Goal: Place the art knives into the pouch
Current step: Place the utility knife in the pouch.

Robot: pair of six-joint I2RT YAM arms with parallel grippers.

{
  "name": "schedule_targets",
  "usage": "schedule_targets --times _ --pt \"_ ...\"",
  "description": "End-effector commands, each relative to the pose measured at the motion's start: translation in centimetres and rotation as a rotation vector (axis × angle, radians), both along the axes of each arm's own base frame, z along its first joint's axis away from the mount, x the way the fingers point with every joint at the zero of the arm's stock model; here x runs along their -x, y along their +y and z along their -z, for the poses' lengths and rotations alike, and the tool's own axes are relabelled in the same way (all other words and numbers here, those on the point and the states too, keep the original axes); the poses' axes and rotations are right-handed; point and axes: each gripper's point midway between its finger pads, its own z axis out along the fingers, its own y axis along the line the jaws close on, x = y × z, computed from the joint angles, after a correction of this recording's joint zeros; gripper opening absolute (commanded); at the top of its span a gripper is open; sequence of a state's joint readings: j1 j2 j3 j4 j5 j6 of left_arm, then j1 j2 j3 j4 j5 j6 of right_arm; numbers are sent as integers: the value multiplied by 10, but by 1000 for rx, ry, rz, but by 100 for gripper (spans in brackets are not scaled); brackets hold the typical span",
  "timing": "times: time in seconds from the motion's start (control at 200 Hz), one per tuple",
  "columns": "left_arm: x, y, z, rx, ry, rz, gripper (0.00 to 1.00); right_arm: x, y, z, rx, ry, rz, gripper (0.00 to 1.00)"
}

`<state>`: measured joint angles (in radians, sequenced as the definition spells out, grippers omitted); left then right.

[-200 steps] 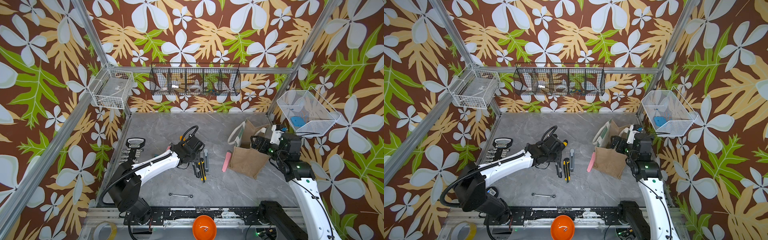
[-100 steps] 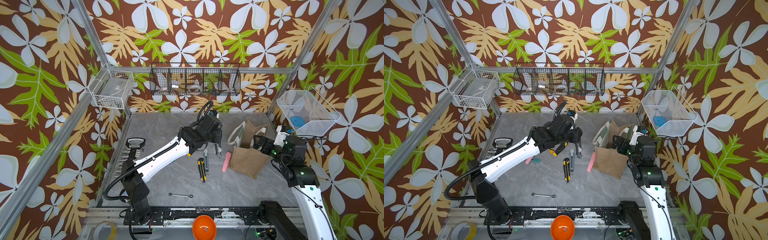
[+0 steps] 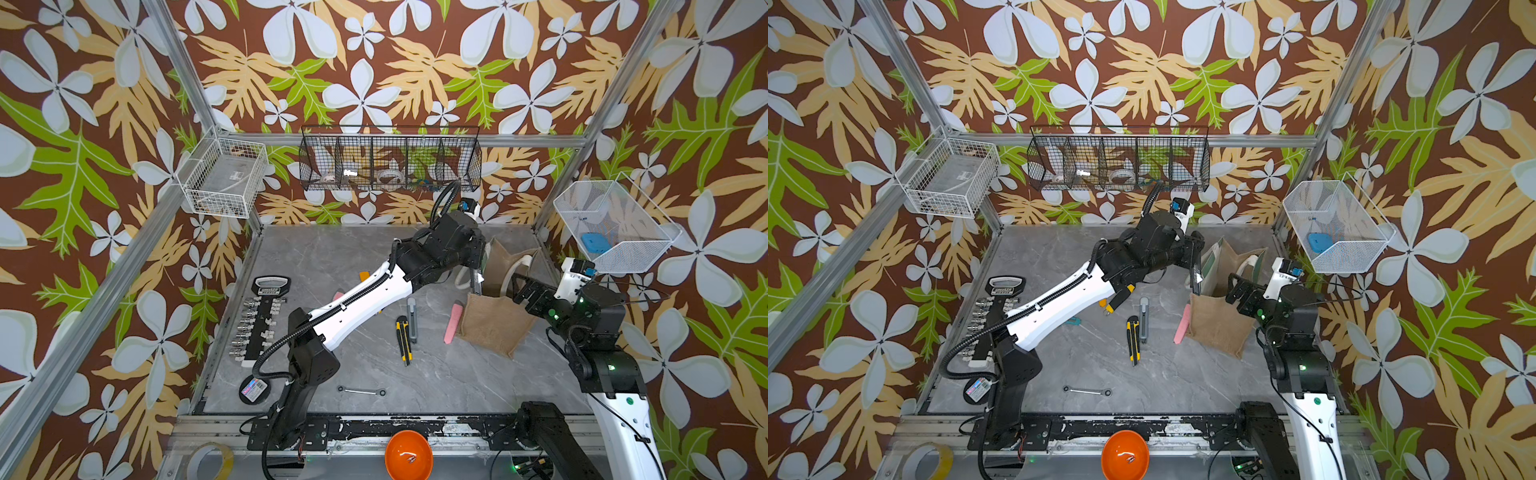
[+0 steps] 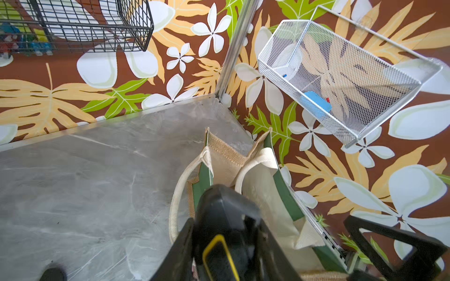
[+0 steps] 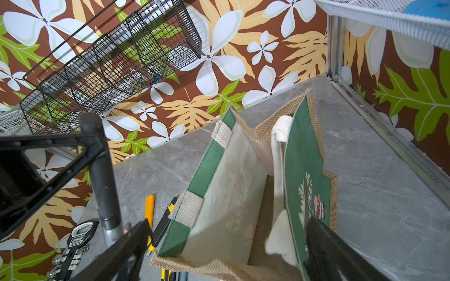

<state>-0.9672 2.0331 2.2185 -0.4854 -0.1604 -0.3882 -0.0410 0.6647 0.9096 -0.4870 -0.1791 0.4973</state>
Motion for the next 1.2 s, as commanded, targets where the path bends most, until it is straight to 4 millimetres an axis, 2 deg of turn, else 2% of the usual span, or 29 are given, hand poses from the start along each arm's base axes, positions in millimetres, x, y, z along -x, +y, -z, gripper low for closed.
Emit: schedule_targets --times 0.0,0.175,0.475,0.756,0.876,1.046,1.196 --pt "-6 -9 -28 88 -88 -14 19 0 0 -5 -18 -15 5 99" --pt "-3 -24 -26 109 -124 5 19 2 0 -6 -27 -17 9 99" --pt "1 -50 25 43 -82 46 19 4 -5 -1 -46 1 44 99" --pt "2 -61 49 -7 -78 61 20 3 -7 8 -45 22 58 98" --pt "1 -63 40 11 -88 54 19 2 -7 8 -44 24 58 99" --pt "3 -66 10 80 -115 75 19 2 -7 13 -41 43 59 98" --pt "2 -62 -14 112 -157 60 19 2 -7 15 -35 50 59 98"
